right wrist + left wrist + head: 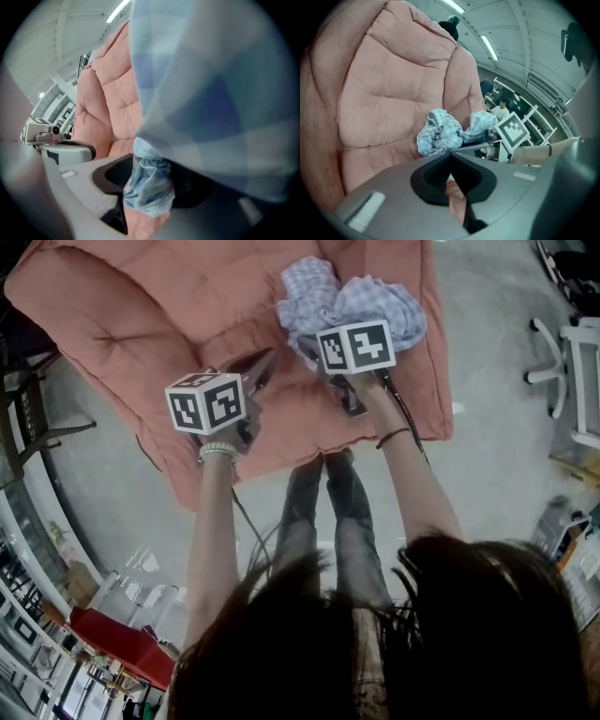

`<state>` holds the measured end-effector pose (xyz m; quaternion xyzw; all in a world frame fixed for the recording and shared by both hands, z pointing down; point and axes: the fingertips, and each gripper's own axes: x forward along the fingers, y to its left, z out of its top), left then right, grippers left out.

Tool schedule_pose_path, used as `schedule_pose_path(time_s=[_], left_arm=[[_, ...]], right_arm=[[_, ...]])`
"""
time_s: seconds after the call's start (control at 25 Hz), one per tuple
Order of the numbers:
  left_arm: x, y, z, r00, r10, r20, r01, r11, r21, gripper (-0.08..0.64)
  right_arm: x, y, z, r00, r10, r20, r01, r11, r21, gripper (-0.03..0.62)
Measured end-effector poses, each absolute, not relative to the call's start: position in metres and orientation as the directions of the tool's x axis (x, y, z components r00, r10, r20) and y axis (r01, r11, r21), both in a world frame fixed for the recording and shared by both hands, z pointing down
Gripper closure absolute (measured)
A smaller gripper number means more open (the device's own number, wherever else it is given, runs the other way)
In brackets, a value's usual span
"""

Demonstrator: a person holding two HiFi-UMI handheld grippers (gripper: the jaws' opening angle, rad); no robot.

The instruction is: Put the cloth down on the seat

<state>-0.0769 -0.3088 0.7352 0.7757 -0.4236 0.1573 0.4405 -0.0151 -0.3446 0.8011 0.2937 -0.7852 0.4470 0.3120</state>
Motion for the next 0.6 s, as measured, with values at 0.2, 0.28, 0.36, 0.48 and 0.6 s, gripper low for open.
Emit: schedule_pose_path(time_s=[0.2, 0.28, 0.36, 0.48, 0.6], left_arm=[[-0.075, -0.307, 0.731, 0.596, -0.515, 0.617, -0.793, -0.255, 0.553, 0.555], [-0.073, -0.306, 0.728, 0.598, -0.513, 0.615, -0.791, -0.257, 0.555, 0.555], [-0.071, -0.306, 0.725, 0.602, -0.512, 0.613, -0.789, -0.261, 0.557, 0.555], [-0.068, -0.304, 0.719, 0.604, -0.514, 0.609, -0.787, -0.263, 0.559, 0.555], [-0.067, -0.303, 0.713, 0.604, -0.516, 0.607, -0.787, -0.266, 0.557, 0.555]], right_arm=[[-0.015, -0.342, 0.795, -0.639, -0.178, 0.749, -0.739, 0.413, -0.532, 0.356], [-0.014, -0.340, 0.792, -0.638, -0.176, 0.750, -0.741, 0.407, -0.534, 0.356], [-0.014, -0.338, 0.789, -0.639, -0.174, 0.749, -0.741, 0.399, -0.540, 0.356], [-0.013, -0.335, 0.784, -0.647, -0.168, 0.744, -0.738, 0.387, -0.554, 0.356], [-0.015, -0.334, 0.774, -0.660, -0.173, 0.731, -0.729, 0.385, -0.567, 0.356]])
